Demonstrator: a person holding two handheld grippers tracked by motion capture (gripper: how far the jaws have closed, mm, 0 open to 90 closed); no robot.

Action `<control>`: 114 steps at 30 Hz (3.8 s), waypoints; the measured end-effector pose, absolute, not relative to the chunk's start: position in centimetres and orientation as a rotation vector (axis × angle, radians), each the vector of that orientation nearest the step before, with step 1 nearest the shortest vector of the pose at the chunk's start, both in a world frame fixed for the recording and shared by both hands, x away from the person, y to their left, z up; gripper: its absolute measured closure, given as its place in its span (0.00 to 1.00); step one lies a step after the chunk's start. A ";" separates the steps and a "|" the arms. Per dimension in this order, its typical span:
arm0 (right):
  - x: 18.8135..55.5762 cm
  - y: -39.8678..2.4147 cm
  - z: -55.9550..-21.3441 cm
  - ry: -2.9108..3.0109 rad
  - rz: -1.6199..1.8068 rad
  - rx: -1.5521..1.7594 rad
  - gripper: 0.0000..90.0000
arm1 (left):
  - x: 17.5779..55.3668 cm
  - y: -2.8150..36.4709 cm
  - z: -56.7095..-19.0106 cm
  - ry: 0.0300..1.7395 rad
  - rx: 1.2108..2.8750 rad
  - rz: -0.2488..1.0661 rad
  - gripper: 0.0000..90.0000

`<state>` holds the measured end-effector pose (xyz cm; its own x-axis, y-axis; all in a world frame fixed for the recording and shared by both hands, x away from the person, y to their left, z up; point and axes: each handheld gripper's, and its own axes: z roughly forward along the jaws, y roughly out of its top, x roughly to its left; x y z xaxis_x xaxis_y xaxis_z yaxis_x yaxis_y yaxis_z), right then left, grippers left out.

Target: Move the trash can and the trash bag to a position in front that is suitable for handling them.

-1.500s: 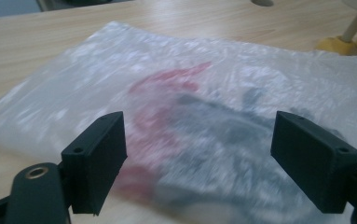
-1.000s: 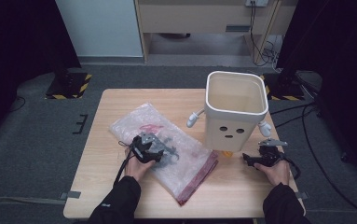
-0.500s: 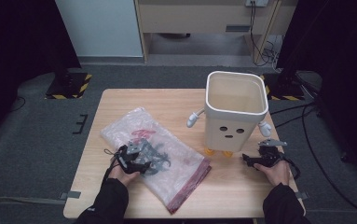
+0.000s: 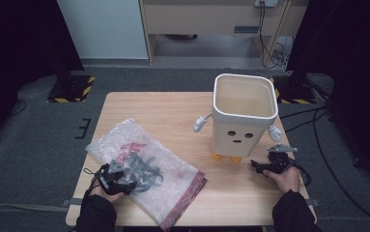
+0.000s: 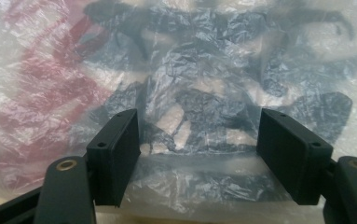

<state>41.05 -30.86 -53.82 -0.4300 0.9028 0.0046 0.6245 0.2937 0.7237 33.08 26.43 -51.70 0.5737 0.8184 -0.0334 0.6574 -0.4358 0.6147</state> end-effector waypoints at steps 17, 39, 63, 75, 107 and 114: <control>39.5 -30.2 -51.5 2.120 1.102 1.346 0.31 | 32.9 27.4 -47.6 1.206 1.807 0.554 0.36; 35.8 -31.1 -45.2 1.773 1.358 1.259 0.32 | 33.1 25.4 -43.6 1.122 1.648 0.682 0.47; 38.0 -31.9 -43.4 1.740 1.451 1.278 0.68 | 38.5 12.3 -40.4 0.854 1.682 0.538 0.47; 38.1 -31.9 -43.3 1.748 1.439 1.284 0.70 | 41.3 6.9 -40.9 0.813 1.724 0.491 0.55; 37.9 -27.9 -42.4 1.837 1.526 1.215 0.73 | 39.4 11.8 -38.5 0.935 1.728 0.420 0.75; 37.6 -26.1 -42.4 1.883 1.548 1.174 0.73 | 37.9 13.8 -38.5 0.949 1.714 0.431 0.75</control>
<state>37.55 -26.12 -42.40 -0.5475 0.8174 0.1794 0.3337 0.0167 0.9425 37.93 13.80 -38.49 0.6161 0.7695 -0.1682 0.3802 -0.1035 0.9191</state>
